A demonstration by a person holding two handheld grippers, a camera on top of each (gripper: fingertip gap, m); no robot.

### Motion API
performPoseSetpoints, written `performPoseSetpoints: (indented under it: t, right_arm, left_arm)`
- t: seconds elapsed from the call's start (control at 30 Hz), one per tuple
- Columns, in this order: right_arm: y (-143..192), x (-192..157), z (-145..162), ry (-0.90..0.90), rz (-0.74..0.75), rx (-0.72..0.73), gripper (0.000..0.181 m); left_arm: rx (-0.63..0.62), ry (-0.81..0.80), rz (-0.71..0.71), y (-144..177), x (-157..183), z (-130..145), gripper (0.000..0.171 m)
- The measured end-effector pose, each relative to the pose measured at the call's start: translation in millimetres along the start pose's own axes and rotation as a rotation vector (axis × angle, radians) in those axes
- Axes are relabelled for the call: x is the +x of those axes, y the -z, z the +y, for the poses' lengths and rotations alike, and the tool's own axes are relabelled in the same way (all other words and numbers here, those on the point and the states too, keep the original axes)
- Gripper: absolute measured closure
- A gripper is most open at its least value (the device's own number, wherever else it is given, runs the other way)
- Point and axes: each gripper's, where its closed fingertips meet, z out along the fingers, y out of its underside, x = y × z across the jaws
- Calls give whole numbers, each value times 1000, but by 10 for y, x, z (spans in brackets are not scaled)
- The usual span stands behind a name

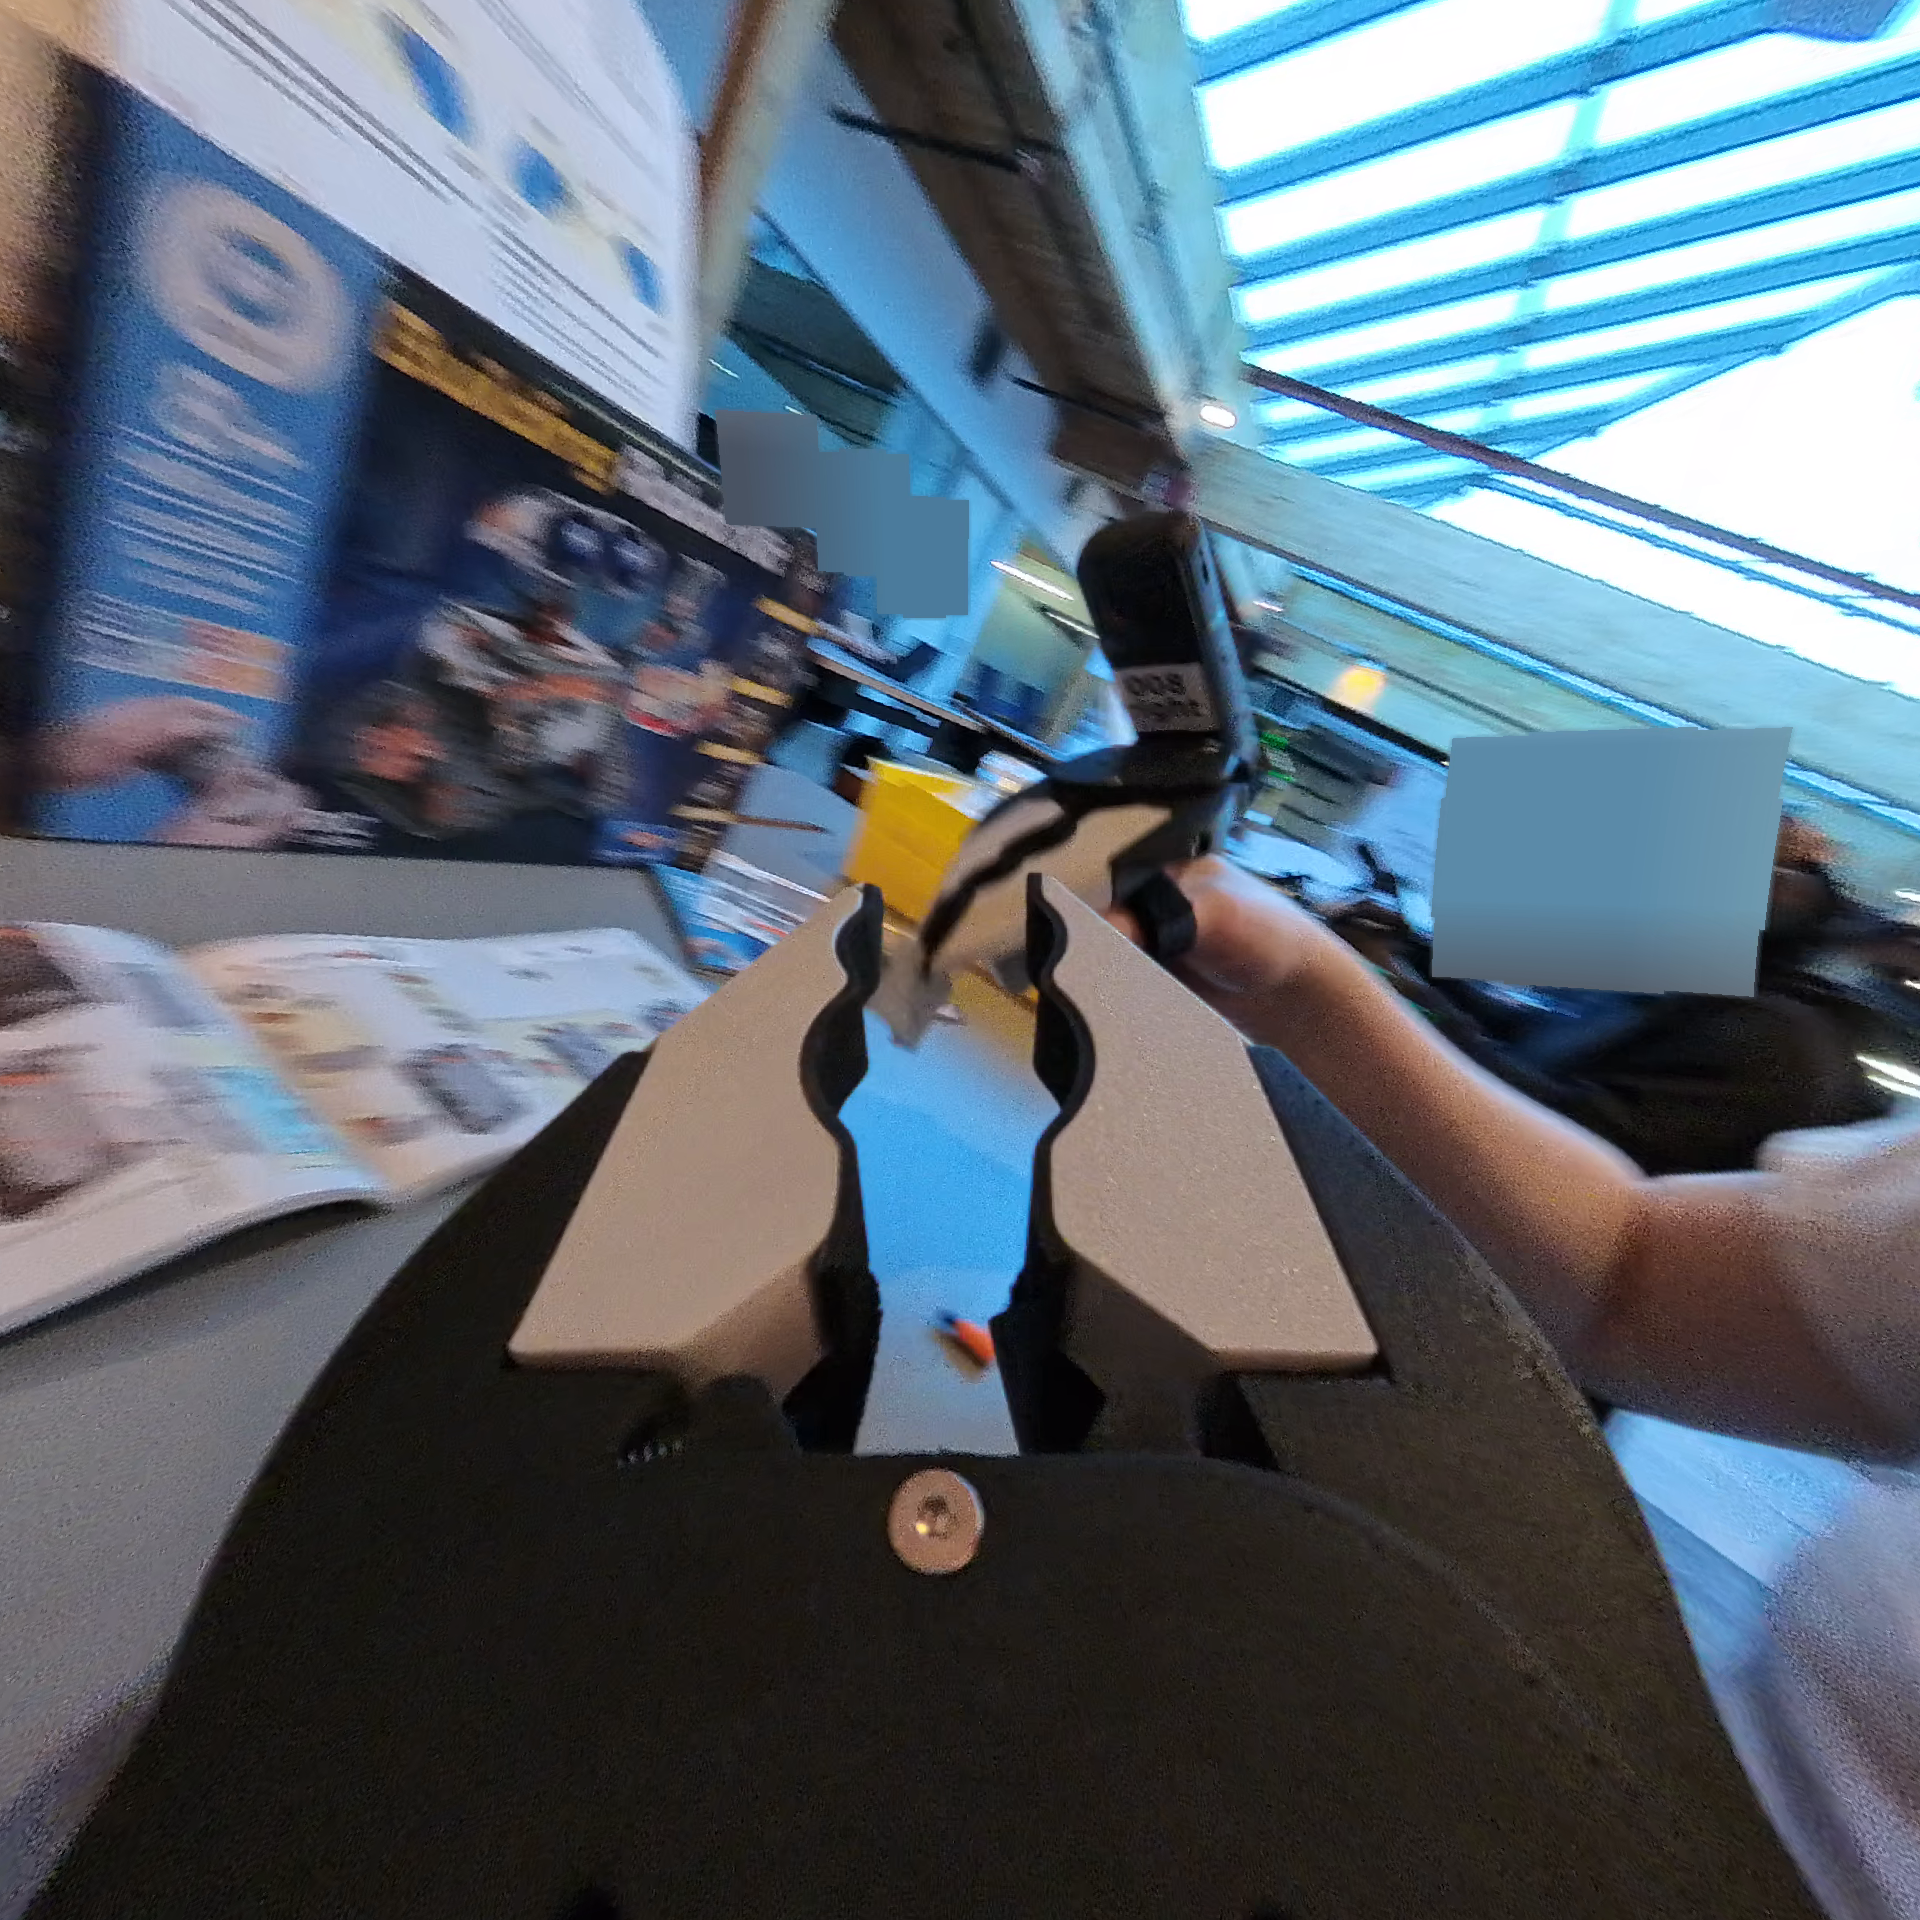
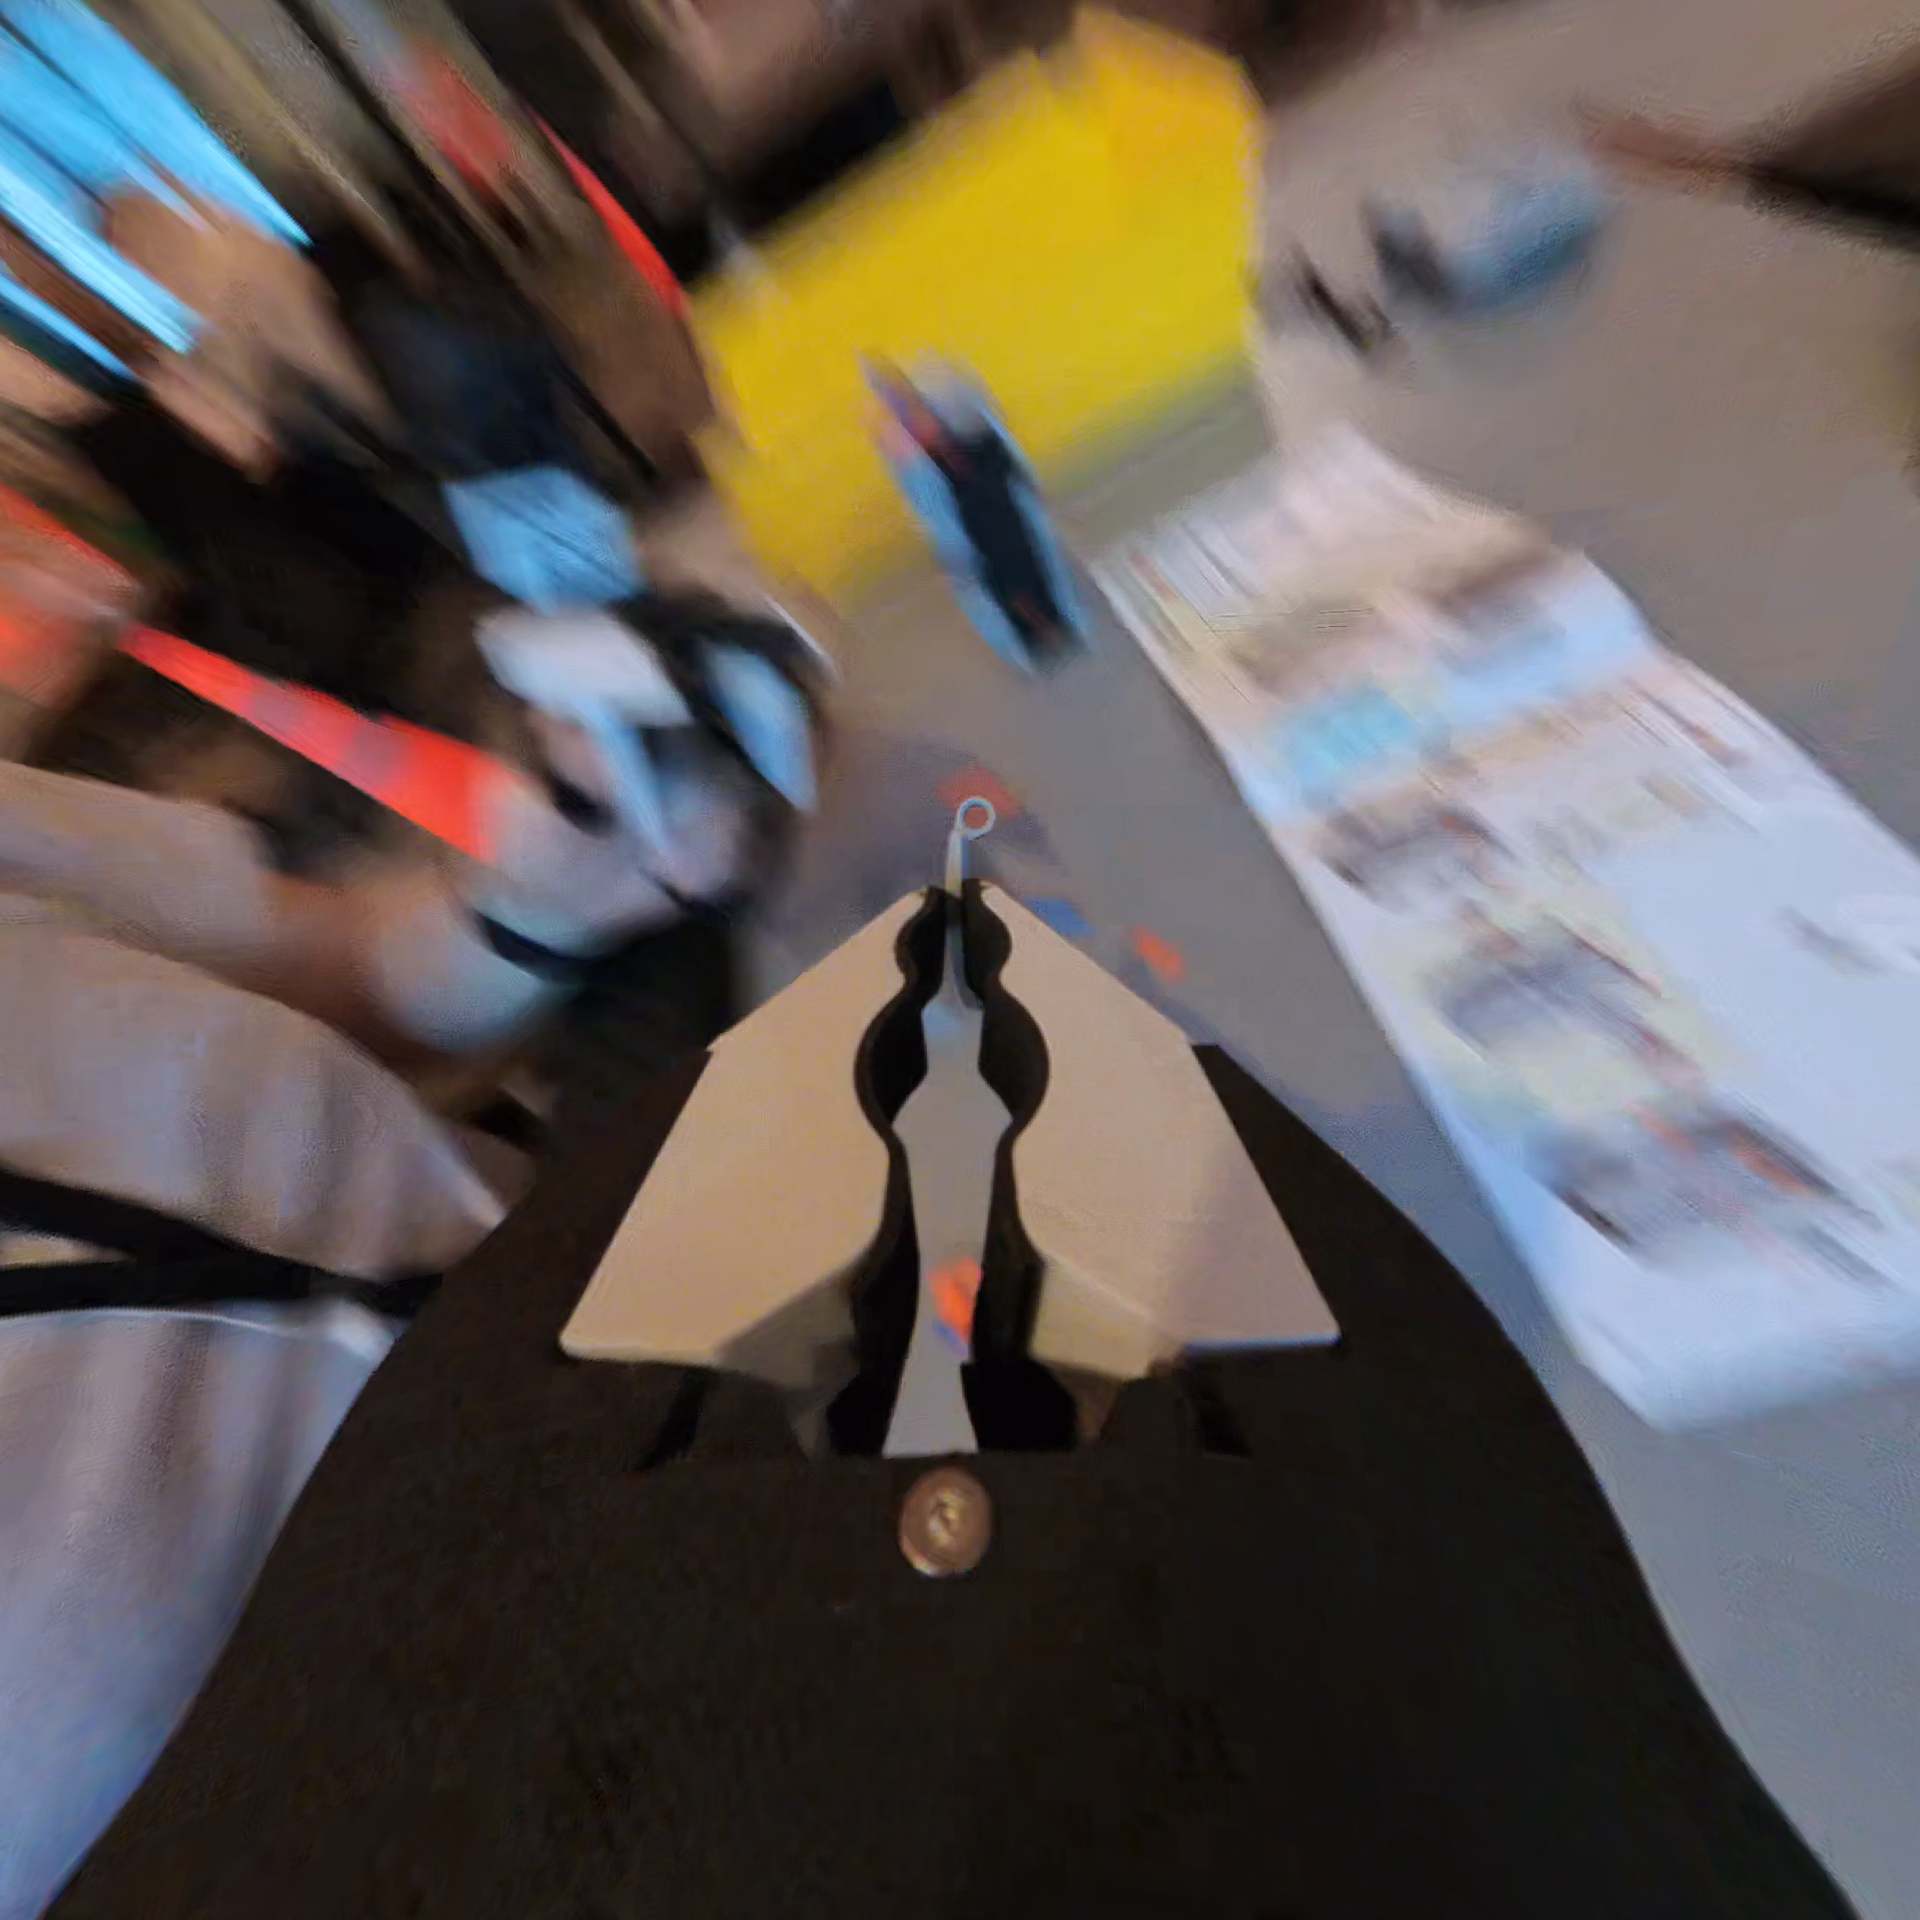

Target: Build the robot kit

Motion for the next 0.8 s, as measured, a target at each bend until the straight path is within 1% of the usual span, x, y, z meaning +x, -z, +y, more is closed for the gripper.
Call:
performPoseSetpoints:
  t: [0.03,0.07,0.1,0.13,0.17,0.2,0.3,0.4,0.57,0.63,0.7,0.73,0.8]
  right_arm:
    - [2,290,210,4,127,-189,181]
    - [-11,476,421,1,197,-350,180]
    - [-30,591,613,4,244,-478,181]
    - [-30,666,774,29,292,-586,180]
    - [-25,713,869,70,337,-659,180]
    - [-39,734,893,102,372,-684,180]
    - [-104,683,917,77,373,-682,180]
    - [-141,677,944,45,370,-673,180]
    - [-183,634,956,59,368,-662,180]
    - [-158,632,889,76,372,-623,173]
    - [-59,529,768,144,348,-568,163]
    - [15,414,731,225,311,-542,159]
    - [96,98,824,417,185,-448,157]
  left_arm:
    - [29,-34,-71,71,-102,-79,147]
    - [46,-56,-119,128,-166,-133,149]
    - [56,-66,-139,164,-190,-163,151]
    - [61,-66,-137,179,-183,-174,152]
    - [64,-59,-131,187,-174,-173,153]
    - [62,-54,-128,190,-171,-162,154]
    - [45,-48,-118,185,-166,-130,159]
    - [30,-38,-106,162,-152,-102,160]
    - [13,-17,-91,151,-137,-65,159]
    - [25,-13,-94,169,-143,-86,159]
    - [48,-8,-100,192,-156,-129,160]
    - [65,-11,-105,204,-163,-162,160]
    - [70,-19,-112,211,-165,-173,160]
